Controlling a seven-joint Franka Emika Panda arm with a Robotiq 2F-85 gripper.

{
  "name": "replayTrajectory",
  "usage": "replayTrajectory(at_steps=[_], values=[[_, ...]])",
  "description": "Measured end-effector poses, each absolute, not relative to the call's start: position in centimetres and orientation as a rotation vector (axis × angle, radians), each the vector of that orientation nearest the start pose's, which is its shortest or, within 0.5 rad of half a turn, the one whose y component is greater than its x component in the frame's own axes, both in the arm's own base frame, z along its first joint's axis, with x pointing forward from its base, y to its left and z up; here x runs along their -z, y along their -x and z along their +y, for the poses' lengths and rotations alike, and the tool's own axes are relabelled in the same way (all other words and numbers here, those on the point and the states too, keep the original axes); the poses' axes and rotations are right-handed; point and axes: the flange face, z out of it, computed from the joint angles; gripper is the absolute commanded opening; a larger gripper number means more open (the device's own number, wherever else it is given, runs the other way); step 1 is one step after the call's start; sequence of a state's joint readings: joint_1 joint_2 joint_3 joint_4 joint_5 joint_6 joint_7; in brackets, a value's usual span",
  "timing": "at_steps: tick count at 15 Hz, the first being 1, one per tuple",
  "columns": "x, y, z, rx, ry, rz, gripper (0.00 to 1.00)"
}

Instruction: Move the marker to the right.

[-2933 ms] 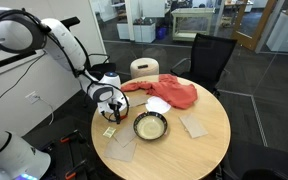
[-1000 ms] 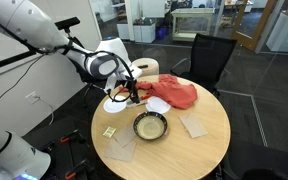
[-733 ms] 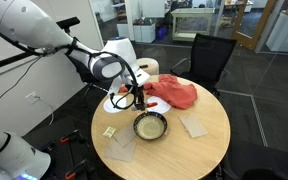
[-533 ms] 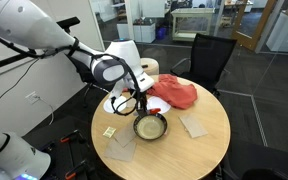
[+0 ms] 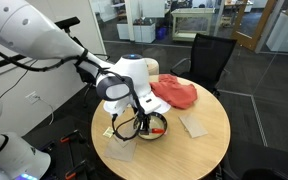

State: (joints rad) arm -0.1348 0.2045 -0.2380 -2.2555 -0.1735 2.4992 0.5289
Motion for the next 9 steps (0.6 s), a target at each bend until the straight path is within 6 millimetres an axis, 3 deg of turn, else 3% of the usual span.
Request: replayTrajectory(at_steps=[9], values=[[-22.2,-49.3,-22.9,0.024,3.057,1.150,0.05]])
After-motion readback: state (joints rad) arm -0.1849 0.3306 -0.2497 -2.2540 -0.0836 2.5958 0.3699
